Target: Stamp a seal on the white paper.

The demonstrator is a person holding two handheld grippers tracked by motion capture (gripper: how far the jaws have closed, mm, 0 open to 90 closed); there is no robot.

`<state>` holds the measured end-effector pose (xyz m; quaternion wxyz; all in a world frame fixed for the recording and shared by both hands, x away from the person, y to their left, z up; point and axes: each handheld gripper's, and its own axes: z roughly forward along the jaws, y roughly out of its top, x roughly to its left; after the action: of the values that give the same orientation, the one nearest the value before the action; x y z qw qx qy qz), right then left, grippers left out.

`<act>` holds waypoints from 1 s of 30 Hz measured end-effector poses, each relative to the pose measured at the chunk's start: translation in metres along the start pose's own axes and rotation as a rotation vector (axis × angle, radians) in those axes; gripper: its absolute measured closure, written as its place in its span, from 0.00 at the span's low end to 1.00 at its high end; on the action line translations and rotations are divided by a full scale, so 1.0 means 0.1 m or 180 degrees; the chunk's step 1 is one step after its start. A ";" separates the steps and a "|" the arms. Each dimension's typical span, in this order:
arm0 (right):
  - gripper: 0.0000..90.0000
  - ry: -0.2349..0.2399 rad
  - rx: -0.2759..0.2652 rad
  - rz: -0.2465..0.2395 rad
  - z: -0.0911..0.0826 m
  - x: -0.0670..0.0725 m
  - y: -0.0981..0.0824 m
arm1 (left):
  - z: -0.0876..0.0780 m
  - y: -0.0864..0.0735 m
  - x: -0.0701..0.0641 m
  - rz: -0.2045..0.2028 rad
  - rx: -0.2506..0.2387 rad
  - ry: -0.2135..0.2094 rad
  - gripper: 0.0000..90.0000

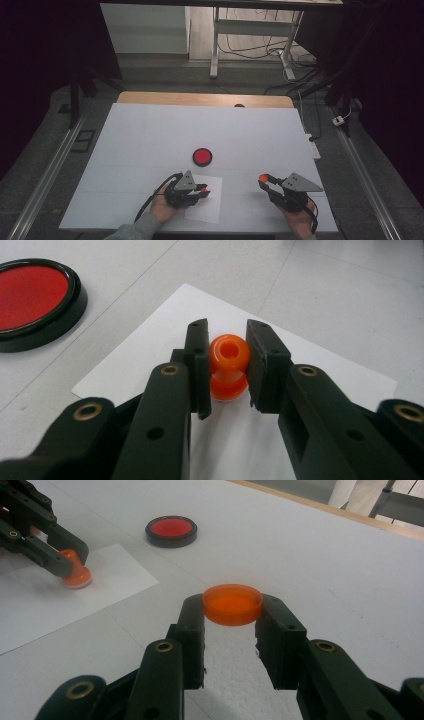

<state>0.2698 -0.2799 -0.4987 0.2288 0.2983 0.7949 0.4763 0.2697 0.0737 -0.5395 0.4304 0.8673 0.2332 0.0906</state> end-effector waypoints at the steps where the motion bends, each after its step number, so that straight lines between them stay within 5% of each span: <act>1: 0.72 -0.0001 0.0002 0.0004 0.00 0.00 0.00 | 0.00 0.00 0.00 0.0004 0.0000 0.0003 0.82; 30: 0.72 -0.0007 0.0001 -0.0004 -0.01 0.01 0.01 | 0.01 0.00 -0.01 0.0014 0.0010 0.0019 0.82</act>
<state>0.2689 -0.2794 -0.4978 0.2299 0.2983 0.7949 0.4757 0.2690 0.0726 -0.5400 0.4281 0.8682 0.2328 0.0938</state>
